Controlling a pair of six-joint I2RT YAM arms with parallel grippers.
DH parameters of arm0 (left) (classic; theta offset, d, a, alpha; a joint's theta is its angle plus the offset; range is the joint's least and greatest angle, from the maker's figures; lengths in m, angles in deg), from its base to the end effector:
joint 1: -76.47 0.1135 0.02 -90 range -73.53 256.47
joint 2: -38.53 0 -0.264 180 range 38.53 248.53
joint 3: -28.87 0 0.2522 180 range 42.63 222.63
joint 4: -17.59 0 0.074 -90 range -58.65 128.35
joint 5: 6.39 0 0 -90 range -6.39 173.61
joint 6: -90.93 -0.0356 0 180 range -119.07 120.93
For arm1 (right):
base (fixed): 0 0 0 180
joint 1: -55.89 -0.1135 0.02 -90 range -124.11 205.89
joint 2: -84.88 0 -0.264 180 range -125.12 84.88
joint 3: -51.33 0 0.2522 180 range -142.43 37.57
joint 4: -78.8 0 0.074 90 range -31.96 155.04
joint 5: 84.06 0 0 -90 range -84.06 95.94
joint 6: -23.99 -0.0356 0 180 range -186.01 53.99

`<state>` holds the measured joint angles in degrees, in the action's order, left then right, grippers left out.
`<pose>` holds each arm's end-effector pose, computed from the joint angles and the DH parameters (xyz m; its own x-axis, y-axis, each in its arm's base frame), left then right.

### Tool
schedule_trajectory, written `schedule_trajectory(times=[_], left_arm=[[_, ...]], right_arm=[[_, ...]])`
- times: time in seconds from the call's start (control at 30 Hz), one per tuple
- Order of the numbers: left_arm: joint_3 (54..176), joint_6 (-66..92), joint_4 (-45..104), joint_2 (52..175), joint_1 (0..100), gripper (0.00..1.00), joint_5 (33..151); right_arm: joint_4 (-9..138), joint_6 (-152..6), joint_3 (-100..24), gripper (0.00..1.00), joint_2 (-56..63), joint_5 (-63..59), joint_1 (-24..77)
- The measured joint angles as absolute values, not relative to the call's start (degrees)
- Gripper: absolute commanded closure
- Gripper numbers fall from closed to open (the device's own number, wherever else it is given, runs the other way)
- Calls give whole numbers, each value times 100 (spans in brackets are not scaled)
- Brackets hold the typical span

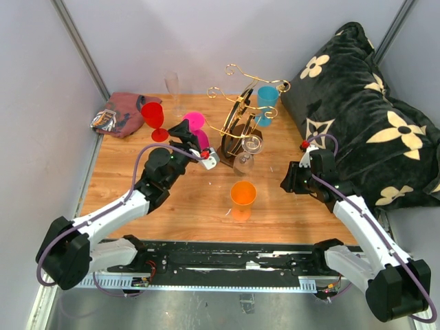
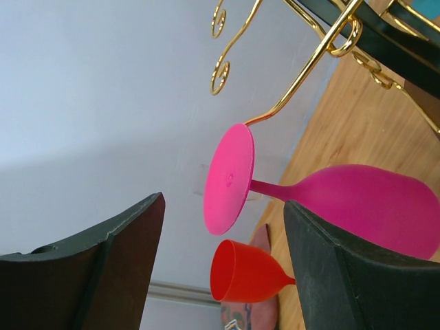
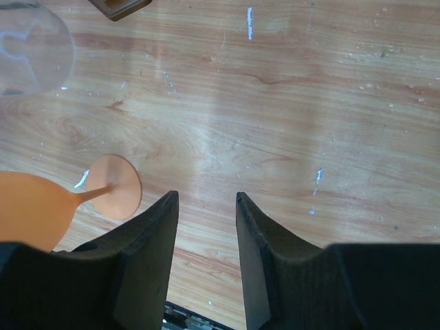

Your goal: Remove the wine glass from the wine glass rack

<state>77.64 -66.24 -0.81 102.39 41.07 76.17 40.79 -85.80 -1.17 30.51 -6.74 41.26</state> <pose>0.2116 -0.1447 0.2912 0.4505 0.8010 -0.3942 0.1386 0.3735 0.9172 0.1932 0.0585 0.2501 -0.7224 0.1528 -0.6744 -0.1752 0.9030 0.3922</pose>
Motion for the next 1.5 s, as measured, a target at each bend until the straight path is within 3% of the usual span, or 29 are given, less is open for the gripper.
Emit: schedule_trajectory(times=[0.17, 0.2, 0.27, 0.3, 0.33, 1.03, 1.5], left_arm=[[7819, -6852, -328, 10597, 4107, 36, 7551], [7853, -6882, -374, 10678, 4107, 41, 7545], [7952, -6930, -428, 10825, 4107, 82, 7516], [8028, -7009, -446, 10905, 4107, 95, 7499], [8076, -6950, -468, 10949, 4107, 99, 7473], [8205, -6769, -468, 10519, 4098, 100, 7416], [8946, -6976, -855, 11808, 4269, 99, 6996]], right_arm=[[4079, -8575, -117, 59, 3073, -696, 4126], [4077, -8575, -117, 59, 3077, -696, 4126], [4077, -8575, -117, 59, 3090, -694, 4126], [4077, -8573, -117, 58, 3101, -694, 4126], [4075, -8573, -117, 58, 3114, -694, 4126], [4108, -8547, -117, 57, 3082, -648, 4126], [4099, -8484, -115, 56, 3186, -622, 4126]])
